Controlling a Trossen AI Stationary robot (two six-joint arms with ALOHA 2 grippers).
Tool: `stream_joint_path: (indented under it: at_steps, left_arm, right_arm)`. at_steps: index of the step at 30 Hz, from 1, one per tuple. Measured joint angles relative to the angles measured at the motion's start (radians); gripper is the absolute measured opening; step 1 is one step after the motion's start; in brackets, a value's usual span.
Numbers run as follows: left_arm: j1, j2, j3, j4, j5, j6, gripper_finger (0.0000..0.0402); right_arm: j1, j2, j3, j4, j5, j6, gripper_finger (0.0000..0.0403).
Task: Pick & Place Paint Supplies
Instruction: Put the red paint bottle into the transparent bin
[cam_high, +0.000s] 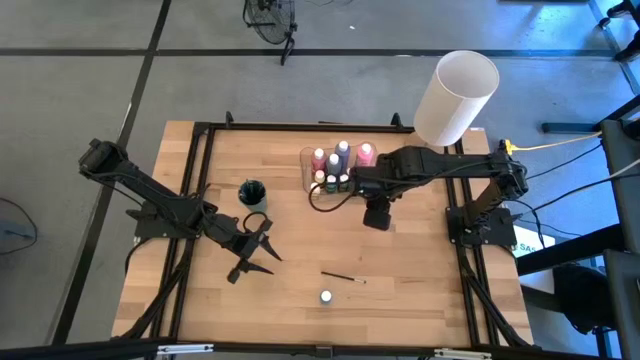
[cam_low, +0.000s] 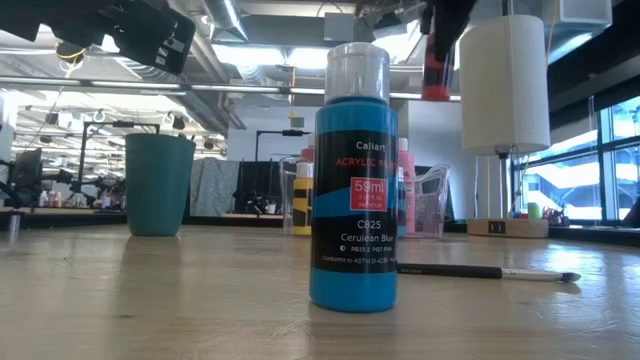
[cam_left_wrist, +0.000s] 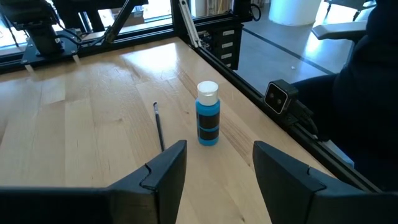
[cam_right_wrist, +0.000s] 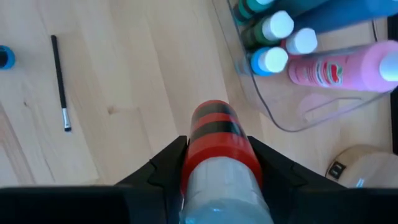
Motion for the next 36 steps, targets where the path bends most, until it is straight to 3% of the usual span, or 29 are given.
stream_joint_path:
  at_steps: [12, 19, 25, 36]
  left_arm:
    - [0.000, 0.000, 0.000, 0.000, 0.000, 0.000, 0.0180]
    - [0.000, 0.000, 0.000, 0.000, 0.000, 0.000, 0.0180]
    - [0.000, 0.000, 0.000, 0.000, 0.000, 0.000, 0.0180]
    - [0.000, 0.000, -0.002, 0.000, 0.000, 0.000, 0.0180]
  right_arm:
    - [-0.005, 0.000, 0.000, 0.064, 0.000, -0.102, 0.0144]
    - [-0.095, 0.006, -0.004, 0.067, 0.061, -0.125, 0.0144]
    - [-0.200, 0.010, -0.101, 0.138, -0.002, -0.197, 0.0144]
    - [-0.307, 0.010, -0.249, 0.262, -0.016, -0.267, 0.0144]
